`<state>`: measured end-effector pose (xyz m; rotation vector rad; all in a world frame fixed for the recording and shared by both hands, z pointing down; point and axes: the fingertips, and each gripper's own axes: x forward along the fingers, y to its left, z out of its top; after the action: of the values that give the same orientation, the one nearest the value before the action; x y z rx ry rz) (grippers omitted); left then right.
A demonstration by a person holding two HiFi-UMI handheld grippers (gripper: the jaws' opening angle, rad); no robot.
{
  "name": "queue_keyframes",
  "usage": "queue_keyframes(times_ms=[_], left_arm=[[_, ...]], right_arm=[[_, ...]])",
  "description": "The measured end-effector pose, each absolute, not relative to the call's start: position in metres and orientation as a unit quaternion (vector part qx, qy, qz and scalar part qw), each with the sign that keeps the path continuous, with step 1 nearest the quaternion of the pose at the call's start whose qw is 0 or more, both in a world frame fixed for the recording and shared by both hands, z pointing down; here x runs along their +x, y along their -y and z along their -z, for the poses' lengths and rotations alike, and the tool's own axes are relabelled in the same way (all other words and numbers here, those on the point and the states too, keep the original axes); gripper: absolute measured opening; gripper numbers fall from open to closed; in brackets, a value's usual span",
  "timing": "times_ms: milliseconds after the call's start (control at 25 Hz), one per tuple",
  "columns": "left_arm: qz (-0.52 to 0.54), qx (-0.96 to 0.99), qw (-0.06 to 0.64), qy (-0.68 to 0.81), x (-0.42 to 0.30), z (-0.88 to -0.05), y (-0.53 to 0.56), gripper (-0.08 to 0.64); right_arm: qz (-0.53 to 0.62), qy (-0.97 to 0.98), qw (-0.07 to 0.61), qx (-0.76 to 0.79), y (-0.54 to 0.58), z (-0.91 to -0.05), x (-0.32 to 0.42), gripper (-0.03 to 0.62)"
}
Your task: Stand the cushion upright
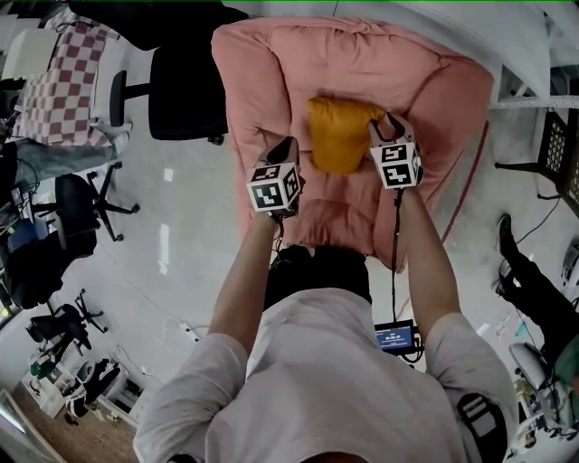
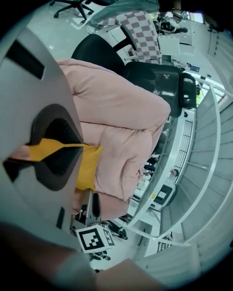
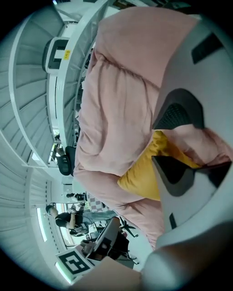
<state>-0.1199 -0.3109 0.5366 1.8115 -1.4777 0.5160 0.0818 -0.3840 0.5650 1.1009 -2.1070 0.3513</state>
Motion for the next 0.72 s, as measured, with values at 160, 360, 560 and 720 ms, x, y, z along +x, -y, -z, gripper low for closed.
queue_keyframes(times_ms=[160,360,560,720], left_arm=[[-0.188,0.717,0.352,0.572,-0.128,-0.516,0.304,0.032],[-0.165,0.730,0.335,0.572,-0.126,-0.486,0.291,0.032],[-0.158,0.750,0.304,0.565,-0.124,-0.459,0.268,0.032],[-0.144,0.759,0.294,0.563,-0.131,-0.441,0.239,0.032]], right_arm=[[-0.133,0.813,0.341,0.454,0.374,-0.545,0.089,0.172],[-0.124,0.812,0.314,0.475,0.347,-0.506,0.083,0.170],[-0.110,0.823,0.281,0.482,0.308,-0.472,0.046,0.170],[-0.112,0.826,0.262,0.485,0.269,-0.448,0.013,0.154]])
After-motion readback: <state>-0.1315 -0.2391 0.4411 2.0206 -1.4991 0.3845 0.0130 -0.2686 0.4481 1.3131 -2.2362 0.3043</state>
